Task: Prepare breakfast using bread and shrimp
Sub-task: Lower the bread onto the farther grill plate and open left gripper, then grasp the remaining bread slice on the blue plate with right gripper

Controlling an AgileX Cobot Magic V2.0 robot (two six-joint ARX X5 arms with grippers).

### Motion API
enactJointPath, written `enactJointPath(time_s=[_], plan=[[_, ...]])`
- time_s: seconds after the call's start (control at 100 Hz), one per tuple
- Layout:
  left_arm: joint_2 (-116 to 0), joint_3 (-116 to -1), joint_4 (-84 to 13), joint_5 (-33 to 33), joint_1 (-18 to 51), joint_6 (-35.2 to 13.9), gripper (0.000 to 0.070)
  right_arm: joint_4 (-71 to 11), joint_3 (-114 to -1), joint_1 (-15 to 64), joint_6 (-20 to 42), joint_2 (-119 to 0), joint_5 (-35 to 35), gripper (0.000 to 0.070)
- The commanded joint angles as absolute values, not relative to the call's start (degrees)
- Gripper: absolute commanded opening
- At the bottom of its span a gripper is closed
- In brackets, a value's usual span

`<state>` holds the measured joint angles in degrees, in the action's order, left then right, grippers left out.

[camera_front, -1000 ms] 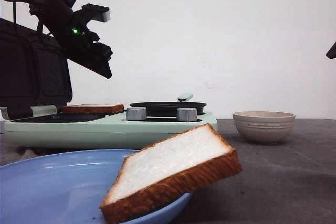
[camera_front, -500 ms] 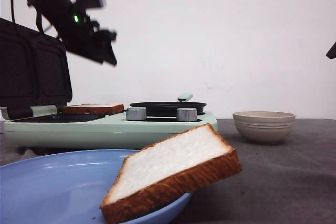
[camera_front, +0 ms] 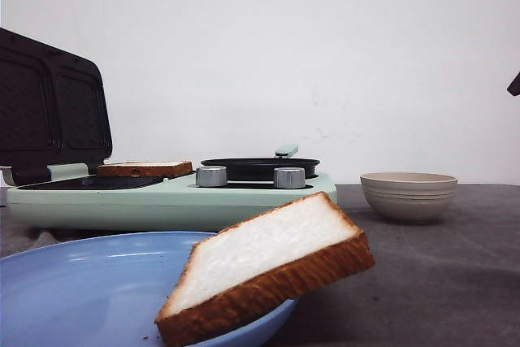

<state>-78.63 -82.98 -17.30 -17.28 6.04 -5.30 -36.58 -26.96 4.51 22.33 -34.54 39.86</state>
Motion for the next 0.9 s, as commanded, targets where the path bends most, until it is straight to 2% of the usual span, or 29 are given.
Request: enactJointPath(time_s=[0.0,0.21,0.52,0.77,0.89], plan=[[-77.1,-83.4,-18.9,-17.7,5.2,-4.4,0.0232,-35.7,-27.6,4.8,22.1,-34.7,38.7,0.0273],[-67.8,-75.2,-18.3,-20.5,2.0,-3.9,0.0232,-35.4,-27.6,4.8,23.1,-34.7,37.4,0.0273],[-47.6,-48.0,-9.4,-23.0,-0.8,-7.7,0.0232,-31.4,-26.5,5.8,26.0,-35.4,37.3,0.0273],[-36.2,-33.9,-9.6,-23.0,-0.8,-11.7,0.0232,-24.8,-25.0,13.5,29.9,-42.0,34.9,0.0279],[-32.7,-32.4,-14.0,-22.7,-0.8,-9.9,0.0232,-20.5,-25.0,19.0,31.9,-47.2,33.1,0.0279]])
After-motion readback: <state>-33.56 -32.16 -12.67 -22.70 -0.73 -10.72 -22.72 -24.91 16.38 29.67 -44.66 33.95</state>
